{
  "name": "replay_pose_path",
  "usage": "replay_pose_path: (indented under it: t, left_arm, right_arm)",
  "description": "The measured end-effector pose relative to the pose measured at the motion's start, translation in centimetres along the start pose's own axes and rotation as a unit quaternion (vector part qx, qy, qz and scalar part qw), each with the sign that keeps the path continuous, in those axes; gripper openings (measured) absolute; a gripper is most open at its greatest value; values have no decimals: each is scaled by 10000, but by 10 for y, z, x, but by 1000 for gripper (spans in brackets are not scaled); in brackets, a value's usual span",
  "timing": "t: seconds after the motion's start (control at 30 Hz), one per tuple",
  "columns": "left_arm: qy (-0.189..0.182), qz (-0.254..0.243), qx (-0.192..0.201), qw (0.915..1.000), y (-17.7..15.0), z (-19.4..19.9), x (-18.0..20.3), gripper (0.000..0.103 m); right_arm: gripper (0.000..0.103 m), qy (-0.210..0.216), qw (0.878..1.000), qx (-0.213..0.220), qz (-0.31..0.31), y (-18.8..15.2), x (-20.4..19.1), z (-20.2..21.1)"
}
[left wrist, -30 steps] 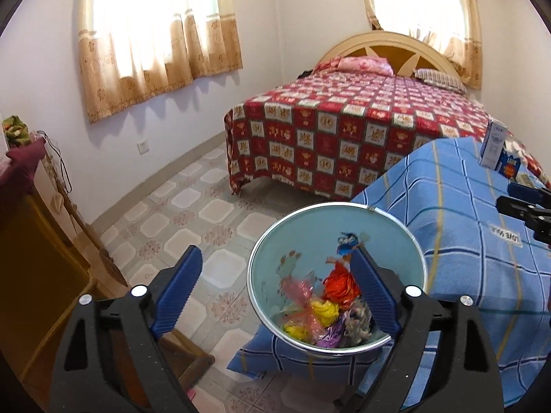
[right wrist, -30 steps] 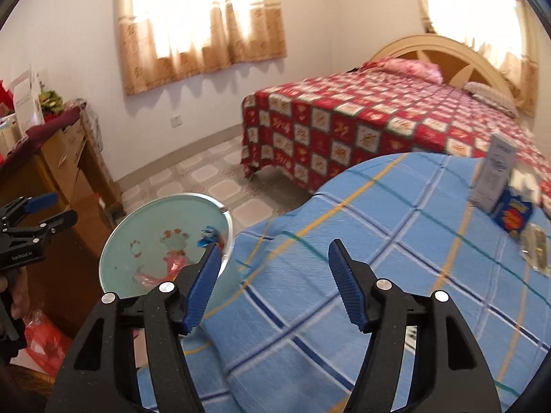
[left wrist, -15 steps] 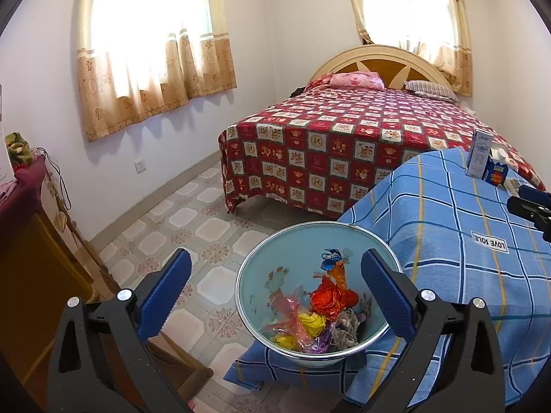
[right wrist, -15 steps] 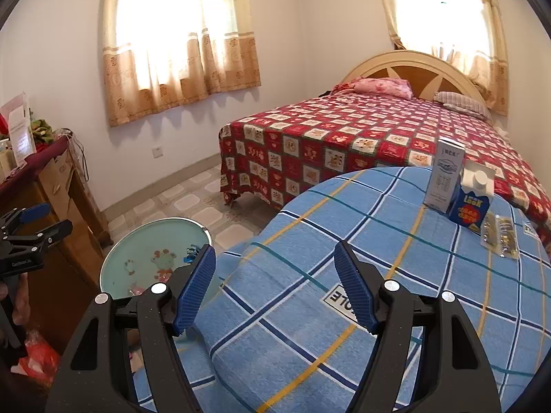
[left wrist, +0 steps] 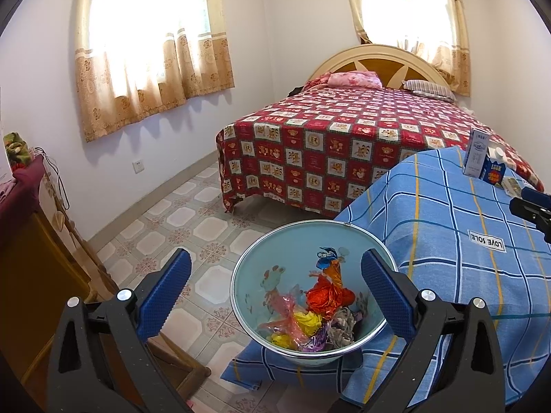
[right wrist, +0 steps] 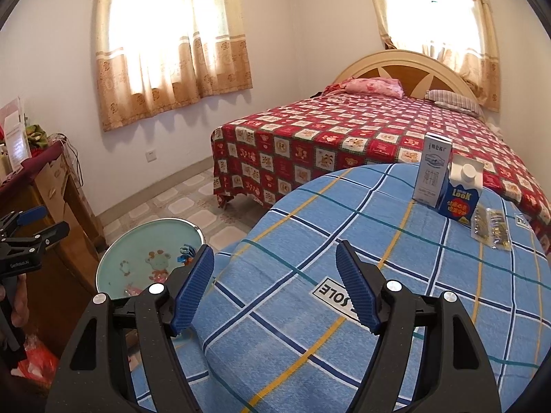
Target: Collect trash
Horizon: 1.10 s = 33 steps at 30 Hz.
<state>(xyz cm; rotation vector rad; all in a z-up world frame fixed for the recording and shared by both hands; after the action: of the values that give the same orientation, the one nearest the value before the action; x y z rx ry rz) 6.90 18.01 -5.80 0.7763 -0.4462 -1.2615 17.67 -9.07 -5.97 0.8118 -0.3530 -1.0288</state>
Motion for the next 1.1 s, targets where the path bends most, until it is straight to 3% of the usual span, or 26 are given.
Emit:
replay_pose_path:
  t: [1.1]
  left_arm:
    - [109, 19, -37, 9999, -1, -3, 0, 97]
  right_arm:
    - [74, 12, 10000, -27, -25, -3, -2, -4]
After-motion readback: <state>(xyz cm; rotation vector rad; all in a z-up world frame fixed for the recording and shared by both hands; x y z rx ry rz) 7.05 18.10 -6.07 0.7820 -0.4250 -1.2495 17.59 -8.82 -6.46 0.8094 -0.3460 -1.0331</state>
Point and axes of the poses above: each gripper's, at about its wrist camera, not at the fingertips, and z roughly against the way its jaws point, x to its right, y to its top, the point moved 6 cm from there along -z, roughly the way its jaws point, and after that the axes turned 10 degrees about -x, right-handed, at the moved point
